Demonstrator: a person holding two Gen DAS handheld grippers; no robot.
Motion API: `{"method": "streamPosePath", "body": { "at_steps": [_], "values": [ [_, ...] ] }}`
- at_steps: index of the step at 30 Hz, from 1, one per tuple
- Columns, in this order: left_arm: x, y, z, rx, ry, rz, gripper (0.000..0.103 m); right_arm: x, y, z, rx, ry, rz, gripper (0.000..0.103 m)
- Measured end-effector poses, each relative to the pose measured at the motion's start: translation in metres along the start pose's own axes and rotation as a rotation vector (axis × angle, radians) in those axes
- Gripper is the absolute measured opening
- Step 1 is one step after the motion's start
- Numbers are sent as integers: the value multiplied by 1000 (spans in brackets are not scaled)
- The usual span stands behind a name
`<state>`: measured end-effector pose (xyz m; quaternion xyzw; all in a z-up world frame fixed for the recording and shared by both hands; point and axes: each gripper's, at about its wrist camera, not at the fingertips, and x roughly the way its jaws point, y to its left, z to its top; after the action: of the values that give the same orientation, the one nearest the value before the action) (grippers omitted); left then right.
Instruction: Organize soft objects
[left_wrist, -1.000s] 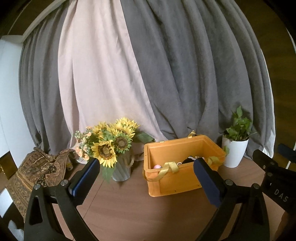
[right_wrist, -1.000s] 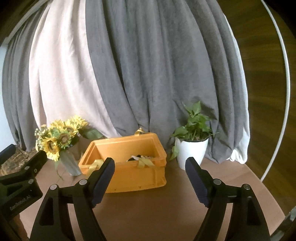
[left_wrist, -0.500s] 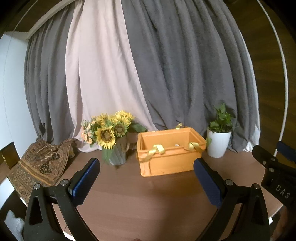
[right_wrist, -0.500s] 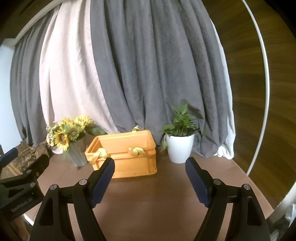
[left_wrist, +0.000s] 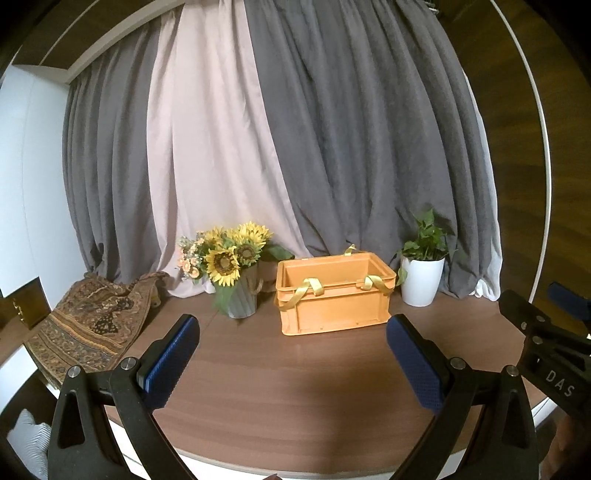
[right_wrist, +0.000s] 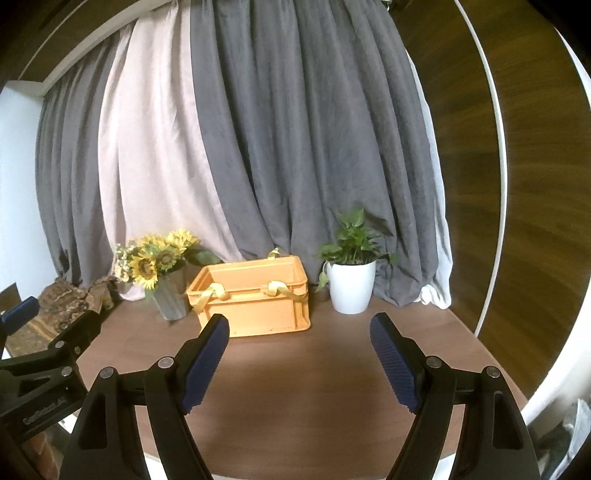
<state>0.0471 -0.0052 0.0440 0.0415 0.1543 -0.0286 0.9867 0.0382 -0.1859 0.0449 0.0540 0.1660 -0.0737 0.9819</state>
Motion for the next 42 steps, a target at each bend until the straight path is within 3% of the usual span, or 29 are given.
{"method": "streamPosePath", "body": {
  "at_steps": [15,42],
  "values": [
    [-35,-3,-2,4,-24,6,103,-35,-8,-6,13,-23,18,80],
    [-45,-2,-4,2,-38,20,103,-42,-8,-9,4,-23,38,80]
  ]
}}
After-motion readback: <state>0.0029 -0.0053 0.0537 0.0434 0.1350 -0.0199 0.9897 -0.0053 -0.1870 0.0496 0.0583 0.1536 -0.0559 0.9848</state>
